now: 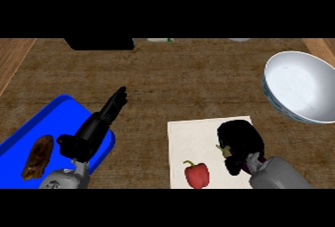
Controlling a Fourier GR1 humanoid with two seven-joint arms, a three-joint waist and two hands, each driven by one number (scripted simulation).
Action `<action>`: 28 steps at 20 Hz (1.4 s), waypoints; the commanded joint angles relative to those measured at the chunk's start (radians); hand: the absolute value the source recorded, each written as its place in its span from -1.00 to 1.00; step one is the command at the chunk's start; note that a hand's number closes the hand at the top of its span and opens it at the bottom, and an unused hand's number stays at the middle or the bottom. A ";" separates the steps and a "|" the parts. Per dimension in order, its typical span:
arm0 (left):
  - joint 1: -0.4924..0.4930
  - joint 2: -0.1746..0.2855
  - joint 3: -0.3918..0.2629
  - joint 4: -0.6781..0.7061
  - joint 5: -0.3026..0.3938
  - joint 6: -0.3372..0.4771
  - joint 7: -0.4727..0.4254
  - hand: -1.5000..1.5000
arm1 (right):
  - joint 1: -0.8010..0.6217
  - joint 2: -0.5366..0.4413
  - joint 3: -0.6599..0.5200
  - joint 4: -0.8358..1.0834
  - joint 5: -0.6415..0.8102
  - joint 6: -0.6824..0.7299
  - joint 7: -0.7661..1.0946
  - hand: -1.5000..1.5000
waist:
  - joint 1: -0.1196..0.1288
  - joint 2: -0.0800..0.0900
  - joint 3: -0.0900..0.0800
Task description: Pick the eggplant from the placemat and place it in the bowl
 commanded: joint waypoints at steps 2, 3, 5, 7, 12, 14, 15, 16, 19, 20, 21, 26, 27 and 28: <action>0.017 0.004 0.006 0.016 0.000 -0.004 -0.008 0.00 | 0.054 -0.193 0.054 -0.186 0.020 -0.068 -0.331 1.00 | -0.017 -0.003 0.001; -0.033 -0.001 0.029 0.007 0.017 0.005 0.023 0.00 | 0.069 -0.264 0.001 -0.181 0.031 -0.125 -0.388 1.00 | -0.019 -0.001 0.001; -0.016 -0.003 0.021 0.012 -0.009 0.016 0.000 0.00 | 0.085 -0.235 -0.028 -0.255 0.082 -0.193 -0.314 1.00 | -0.014 -0.001 0.000; 0.043 0.025 0.029 -0.002 0.018 -0.024 -0.022 0.00 | 0.129 -0.295 -0.107 -0.304 0.068 -0.275 -0.362 1.00 | -0.016 -0.003 0.000; 0.039 0.014 0.033 0.023 0.009 -0.016 -0.042 0.00 | 0.174 -0.243 -0.283 -0.430 -0.092 -0.372 -0.401 1.00 | -0.022 -0.001 0.000; 0.038 0.002 0.020 -0.001 0.001 -0.002 -0.021 0.00 | 0.160 -0.250 -0.363 -0.533 -0.197 -0.319 -0.376 1.00 | -0.023 -0.005 0.000; -0.018 -0.013 0.011 0.061 -0.029 0.013 -0.036 0.00 | 0.129 -0.210 -0.392 -0.535 -0.246 -0.321 -0.357 1.00 | -0.029 0.000 0.000; -0.001 0.003 0.026 -0.010 0.006 -0.001 0.023 0.00 | 0.164 -0.226 -0.454 -0.526 -0.312 -0.324 -0.389 1.00 | -0.019 -0.002 0.001; -0.012 0.011 0.040 -0.007 0.021 -0.019 0.036 0.00 | 0.185 -0.240 -0.564 -0.527 -0.406 -0.277 -0.381 1.00 | -0.009 0.000 0.000; 0.018 -0.007 0.008 -0.022 -0.010 -0.002 0.019 0.00 | 0.140 -0.256 -0.611 -0.492 -0.440 -0.238 -0.384 1.00 | -0.001 0.001 0.000; 0.012 0.004 0.022 0.055 -0.012 -0.030 -0.065 0.00 | 0.108 -0.266 -0.649 -0.412 -0.442 -0.233 -0.413 1.00 | 0.001 0.004 -0.001; 0.008 -0.007 0.024 0.047 -0.014 -0.034 -0.060 0.00 | 0.005 -0.272 -0.626 -0.163 -0.257 -0.266 -0.503 1.00 | 0.012 0.006 0.000; -0.021 -0.015 0.020 0.029 -0.020 -0.020 -0.012 0.00 | 0.001 -0.268 -0.646 -0.112 -0.240 -0.301 -0.562 1.00 | 0.012 0.006 0.000; -0.058 -0.035 0.008 0.091 -0.035 -0.013 -0.029 0.00 | -0.045 -0.274 -0.660 -0.063 -0.215 -0.337 -0.565 1.00 | 0.013 0.009 0.000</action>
